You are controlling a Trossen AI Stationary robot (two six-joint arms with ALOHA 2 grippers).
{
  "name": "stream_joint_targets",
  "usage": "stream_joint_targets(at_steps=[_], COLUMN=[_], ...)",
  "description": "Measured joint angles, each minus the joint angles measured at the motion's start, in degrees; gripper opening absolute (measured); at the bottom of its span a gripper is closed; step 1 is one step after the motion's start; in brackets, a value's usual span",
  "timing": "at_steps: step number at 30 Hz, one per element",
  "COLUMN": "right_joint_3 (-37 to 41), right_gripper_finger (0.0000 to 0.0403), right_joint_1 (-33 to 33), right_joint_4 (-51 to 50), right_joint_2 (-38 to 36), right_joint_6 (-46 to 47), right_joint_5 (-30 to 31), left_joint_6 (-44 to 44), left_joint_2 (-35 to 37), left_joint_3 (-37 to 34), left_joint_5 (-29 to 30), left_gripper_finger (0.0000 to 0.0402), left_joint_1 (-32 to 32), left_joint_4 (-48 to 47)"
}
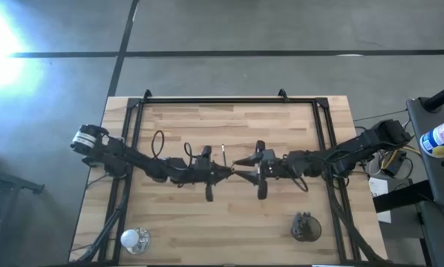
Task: Sort items
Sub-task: Put the eyeshadow brush into the wire basket
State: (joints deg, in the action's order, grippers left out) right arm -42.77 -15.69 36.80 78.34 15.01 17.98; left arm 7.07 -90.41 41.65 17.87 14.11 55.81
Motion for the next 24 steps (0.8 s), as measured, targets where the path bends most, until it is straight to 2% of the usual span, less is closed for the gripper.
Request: stream_joint_targets(at_steps=[8, 11, 15, 17, 20, 24], right_joint_3=[-2.94, -3.62, -3.84, -3.84, -3.85, -4.87], right_gripper_finger=[0.0123, 0.0091, 0.0026, 0.002, 0.0016, 0.0014], right_joint_1=[1.8, 1.69, 1.33, 1.09, 0.08, -2.54], right_joint_4=[-0.09, -0.23, -0.45, -0.96, -3.39, -12.43], right_joint_2=[2.79, 3.16, 3.05, 2.99, 2.05, -2.23], right_joint_6=[-2.44, -4.08, -5.06, -4.9, -4.84, -3.99], right_joint_5=[0.05, 0.04, 0.21, 0.51, 2.81, 6.38], left_joint_6=[-1.29, -1.19, -0.41, 0.22, 2.03, 4.49], left_joint_2=[0.0, 0.0, 0.0, 0.0, 0.0, 0.26], left_joint_3=[0.83, 0.74, 0.82, 0.83, 0.74, 0.74], left_joint_5=[-0.86, -0.85, -1.11, -1.38, -0.74, -0.02], left_gripper_finger=[0.0018, 0.0018, 0.0018, 0.0019, 0.0042, 0.0094], left_joint_1=[-0.89, -1.04, -1.18, -1.35, -1.49, -1.47], left_joint_4=[-0.66, -1.0, -1.87, -2.1, -2.5, -4.4])
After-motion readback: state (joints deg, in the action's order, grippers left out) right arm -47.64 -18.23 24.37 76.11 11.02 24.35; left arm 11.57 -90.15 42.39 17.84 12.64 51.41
